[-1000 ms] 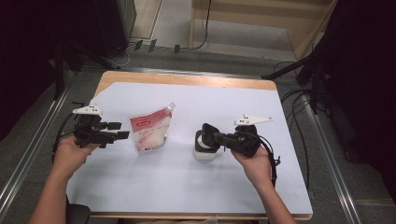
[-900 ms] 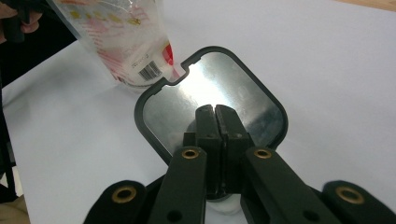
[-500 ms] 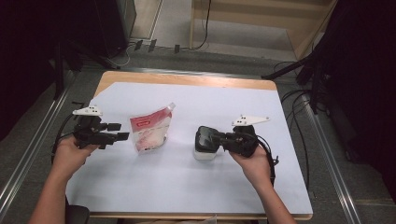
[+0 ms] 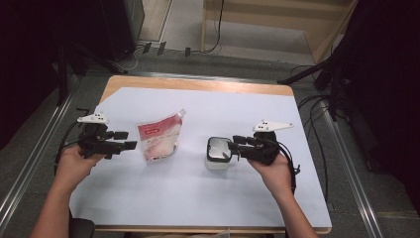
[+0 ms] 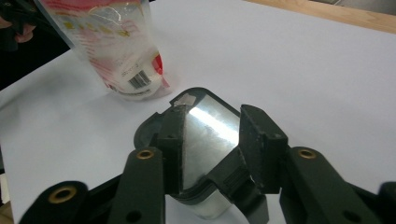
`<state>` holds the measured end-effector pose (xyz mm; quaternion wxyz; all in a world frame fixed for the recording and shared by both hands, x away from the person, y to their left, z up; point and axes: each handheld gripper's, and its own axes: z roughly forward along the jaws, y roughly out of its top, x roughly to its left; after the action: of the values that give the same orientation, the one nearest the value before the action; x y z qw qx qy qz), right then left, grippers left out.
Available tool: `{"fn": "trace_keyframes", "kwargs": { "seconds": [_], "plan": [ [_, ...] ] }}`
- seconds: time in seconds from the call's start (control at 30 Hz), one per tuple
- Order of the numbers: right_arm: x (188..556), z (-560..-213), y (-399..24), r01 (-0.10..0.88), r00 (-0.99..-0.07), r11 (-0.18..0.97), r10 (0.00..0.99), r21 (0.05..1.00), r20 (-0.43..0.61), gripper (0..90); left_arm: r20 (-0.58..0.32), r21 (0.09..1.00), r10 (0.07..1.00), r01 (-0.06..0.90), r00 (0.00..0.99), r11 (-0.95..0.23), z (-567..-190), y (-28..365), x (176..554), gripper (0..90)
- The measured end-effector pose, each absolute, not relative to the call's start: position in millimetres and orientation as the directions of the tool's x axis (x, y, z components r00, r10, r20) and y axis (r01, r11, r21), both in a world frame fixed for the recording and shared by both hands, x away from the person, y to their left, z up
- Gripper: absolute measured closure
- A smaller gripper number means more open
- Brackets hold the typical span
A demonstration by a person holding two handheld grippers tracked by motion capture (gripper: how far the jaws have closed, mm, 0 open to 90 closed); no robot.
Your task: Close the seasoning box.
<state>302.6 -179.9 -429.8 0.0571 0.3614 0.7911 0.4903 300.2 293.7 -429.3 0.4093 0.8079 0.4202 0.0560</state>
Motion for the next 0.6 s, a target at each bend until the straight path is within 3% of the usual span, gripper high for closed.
{"fn": "trace_keyframes", "kwargs": {
  "seconds": [0.6],
  "plan": [
    [304,-443,-223,0.507,-0.682,0.230,0.696,0.830,0.224,49.2,-0.248,0.707,0.724,0.631,0.643,-0.319,-430,291,300,39.4]
  ]
}}
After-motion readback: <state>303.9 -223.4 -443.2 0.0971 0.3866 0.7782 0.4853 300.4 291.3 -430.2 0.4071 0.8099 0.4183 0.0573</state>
